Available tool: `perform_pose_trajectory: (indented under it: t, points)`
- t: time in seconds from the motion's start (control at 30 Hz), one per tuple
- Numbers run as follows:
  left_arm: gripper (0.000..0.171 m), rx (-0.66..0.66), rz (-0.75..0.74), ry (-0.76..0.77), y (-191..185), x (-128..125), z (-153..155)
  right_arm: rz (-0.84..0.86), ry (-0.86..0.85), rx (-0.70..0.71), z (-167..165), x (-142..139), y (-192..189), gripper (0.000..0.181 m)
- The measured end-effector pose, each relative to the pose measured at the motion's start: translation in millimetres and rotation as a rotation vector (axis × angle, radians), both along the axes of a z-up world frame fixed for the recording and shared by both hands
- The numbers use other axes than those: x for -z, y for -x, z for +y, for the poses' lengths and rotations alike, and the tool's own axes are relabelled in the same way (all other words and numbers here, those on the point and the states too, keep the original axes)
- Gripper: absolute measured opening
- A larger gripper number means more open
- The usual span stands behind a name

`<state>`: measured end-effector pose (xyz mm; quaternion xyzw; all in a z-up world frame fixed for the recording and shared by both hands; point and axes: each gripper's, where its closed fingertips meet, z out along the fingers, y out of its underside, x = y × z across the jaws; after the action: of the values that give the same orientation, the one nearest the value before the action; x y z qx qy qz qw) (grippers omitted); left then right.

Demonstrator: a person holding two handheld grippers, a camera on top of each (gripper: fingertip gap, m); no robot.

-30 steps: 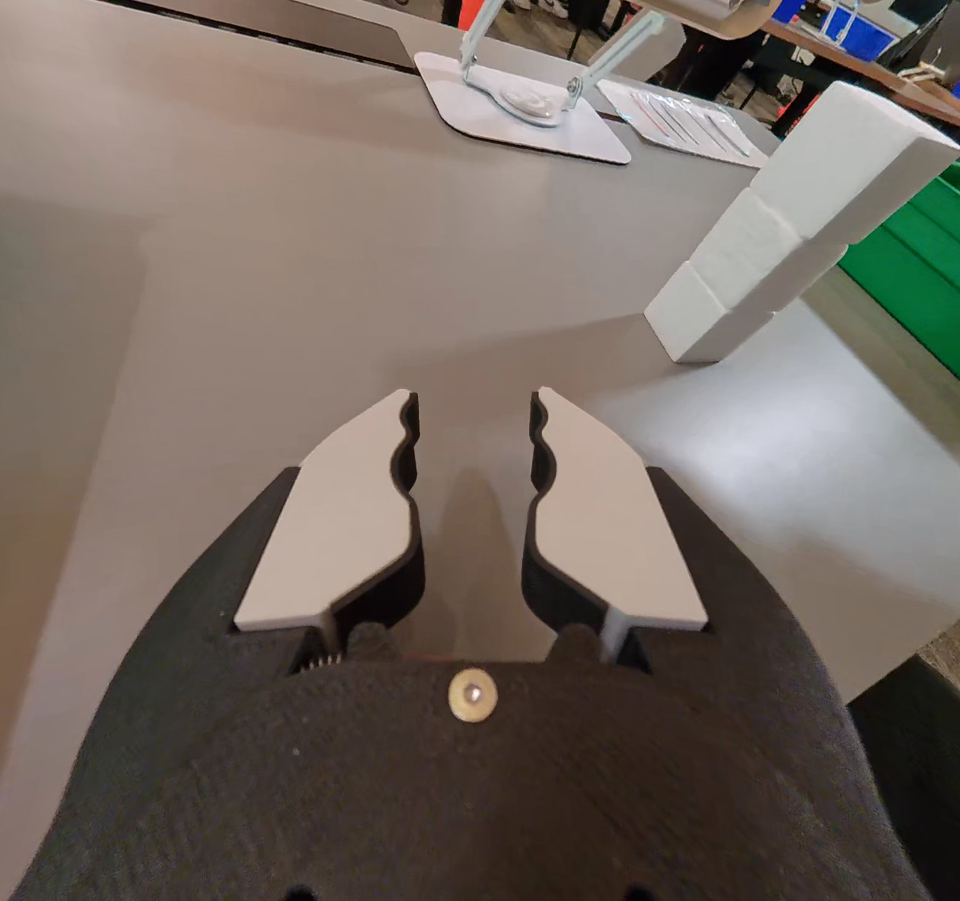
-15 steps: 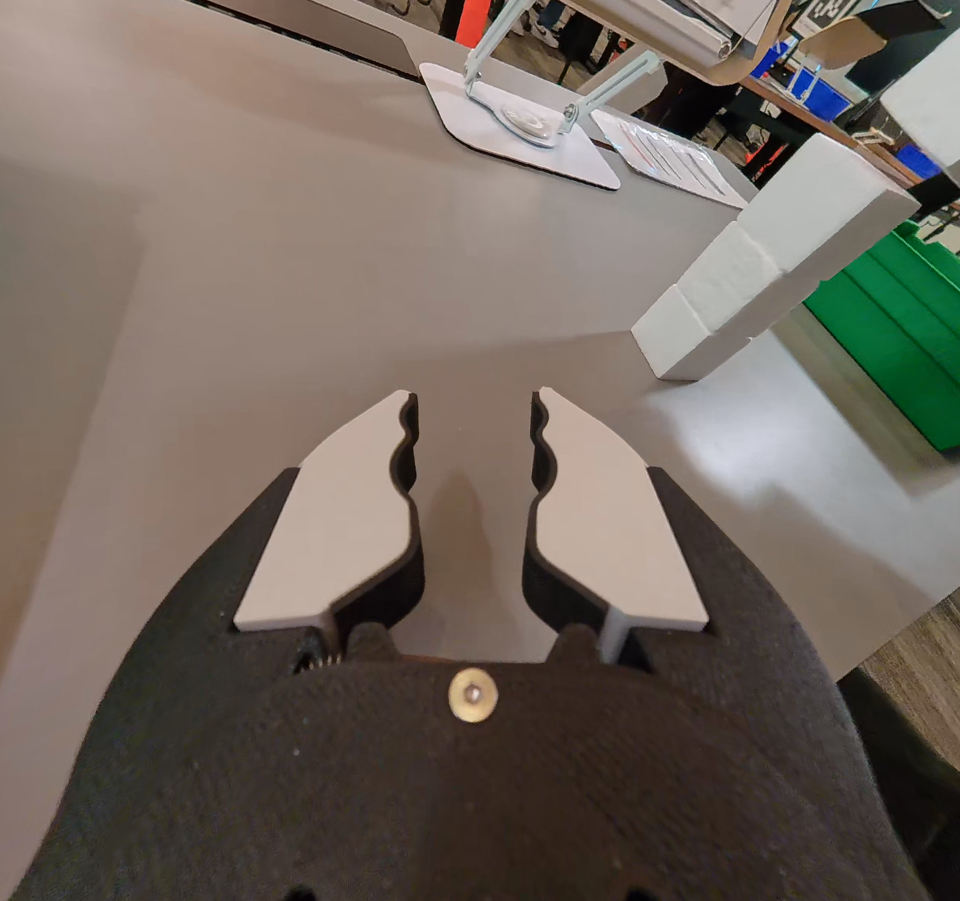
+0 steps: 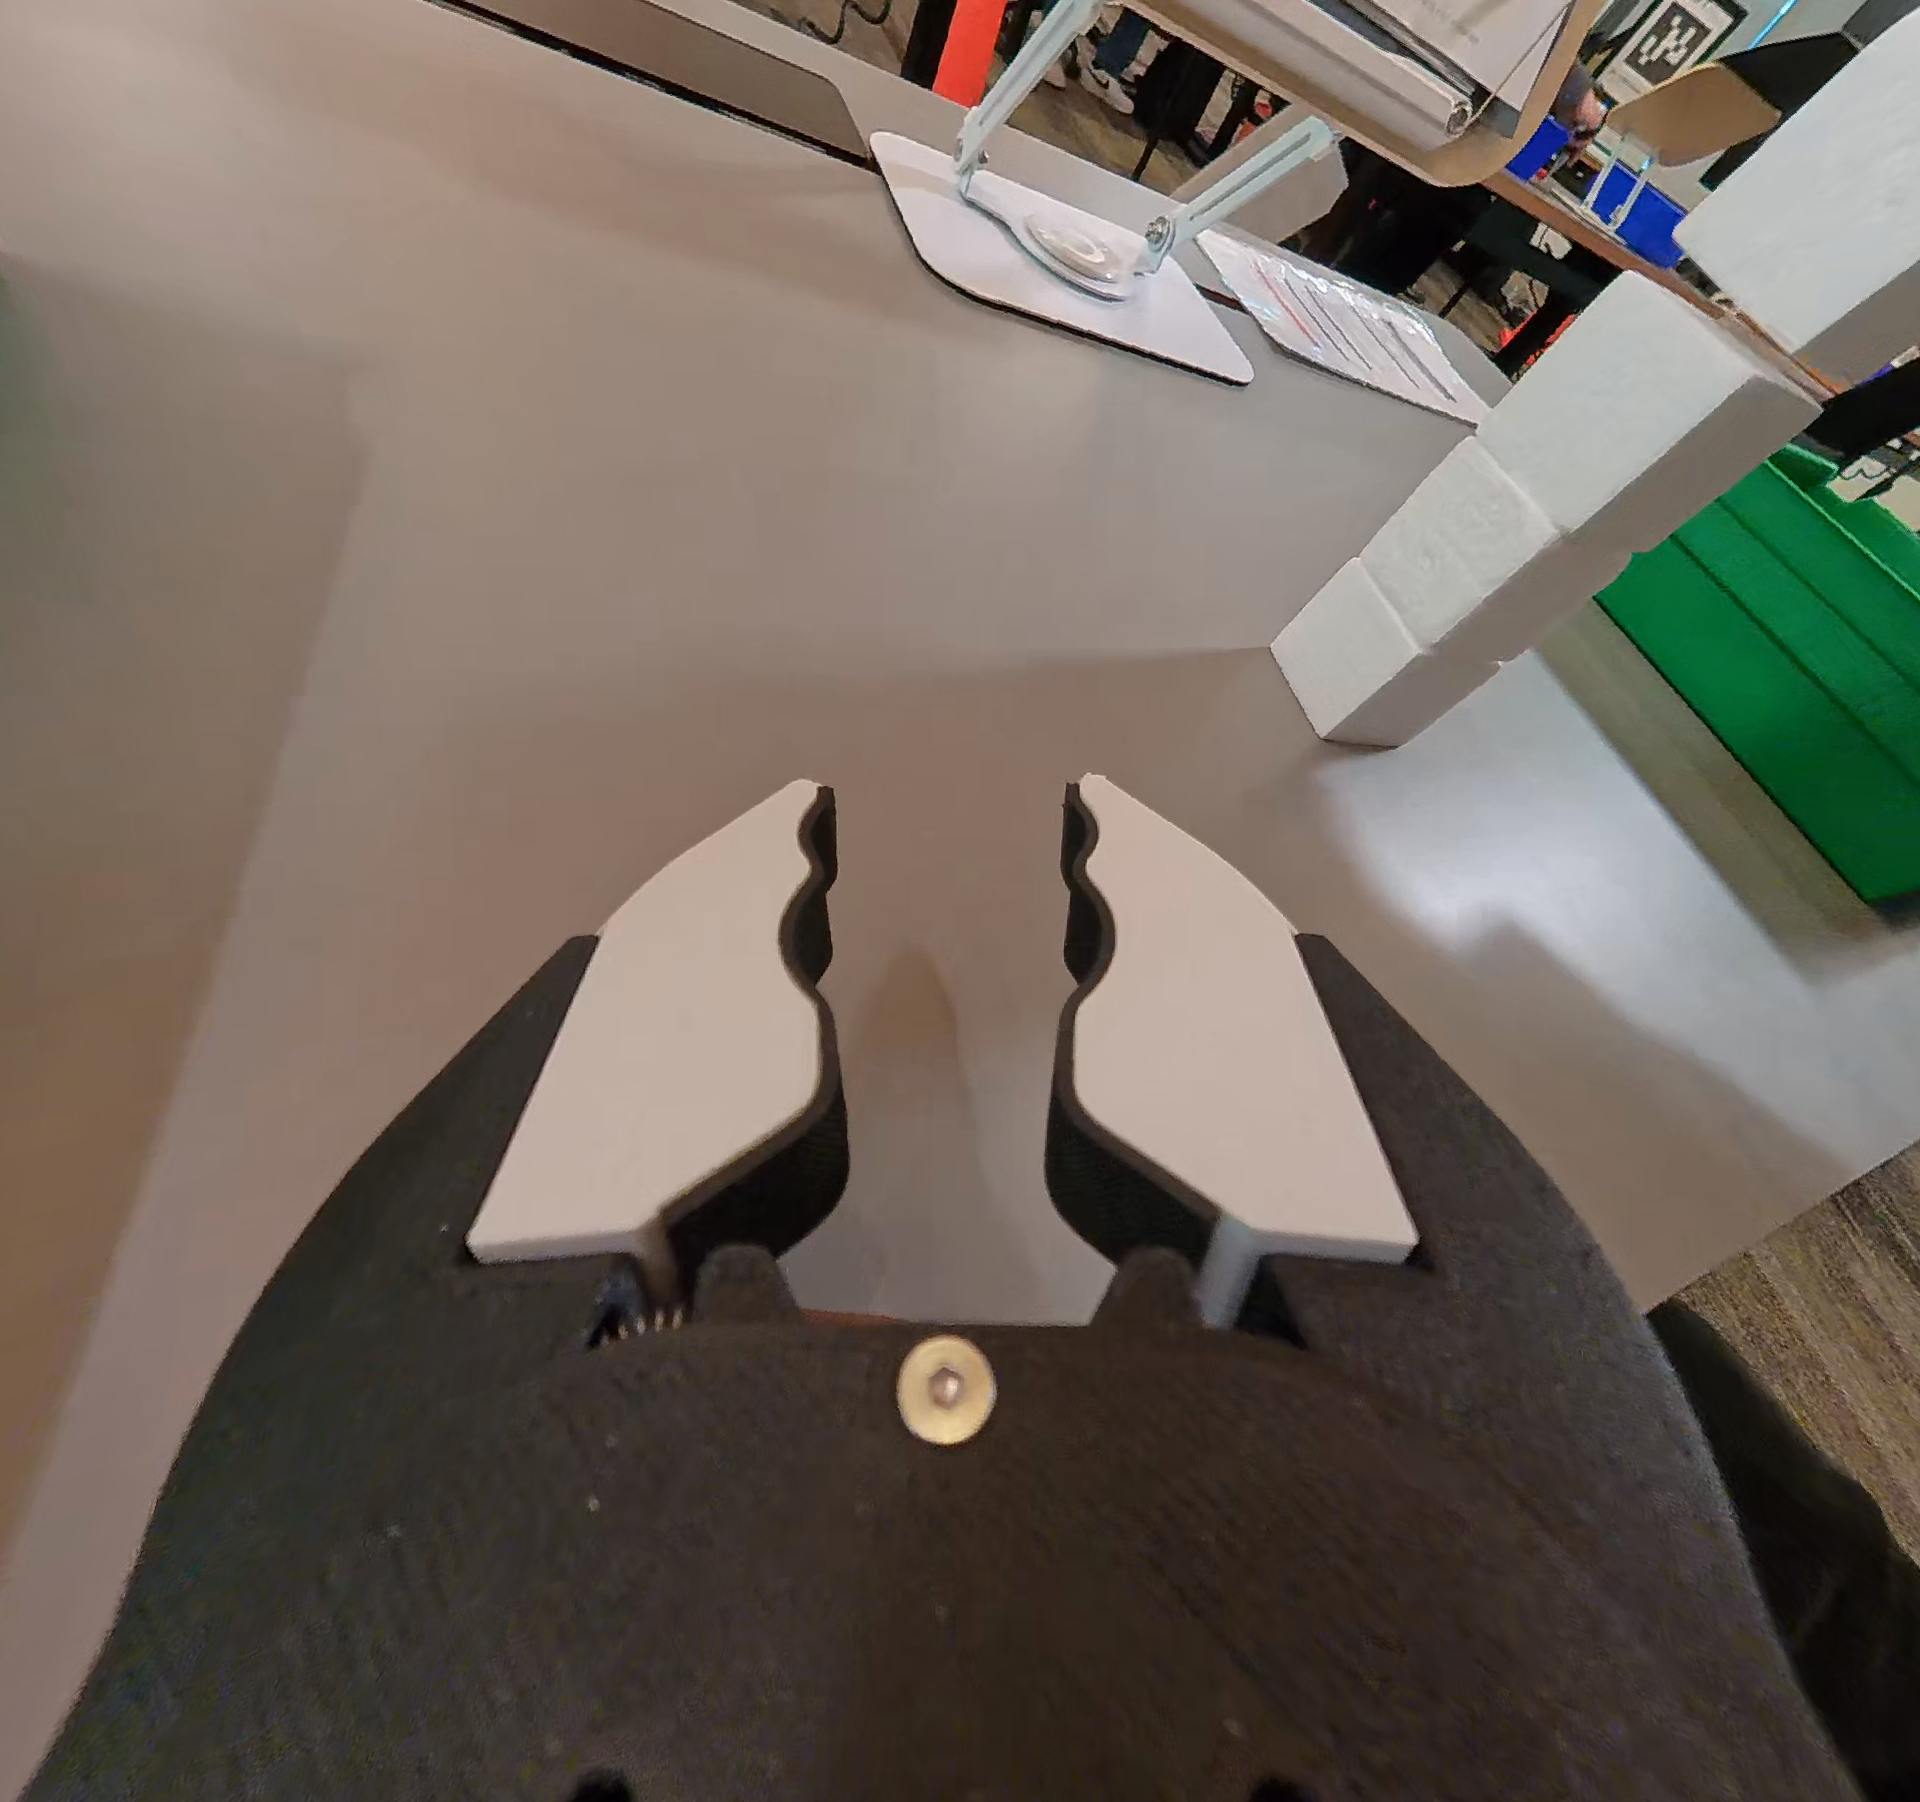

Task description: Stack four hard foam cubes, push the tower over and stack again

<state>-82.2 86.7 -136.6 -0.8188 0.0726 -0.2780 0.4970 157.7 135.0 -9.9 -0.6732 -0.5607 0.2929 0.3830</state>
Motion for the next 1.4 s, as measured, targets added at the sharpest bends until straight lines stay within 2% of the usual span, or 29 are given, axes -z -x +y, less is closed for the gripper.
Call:
perform_pose_trajectory:
  t: [1.03, 1.23, 1.4]
  points:
    - [0.043, 0.013, 0.024, 0.010, -2.6, 2.3, -0.5, 0.017, 0.000, -0.003, -0.3, 5.4, 4.7, 0.056]
    - [0.043, 0.013, 0.025, 0.011, -2.6, 2.5, -0.6, -0.022, -0.017, 0.035, 5.5, 14.8, 5.3, 0.081]
    - [0.043, 0.015, 0.022, 0.014, -2.6, 2.7, -0.8, 0.019, -0.020, 0.045, 6.3, 6.7, 5.1, 0.086]
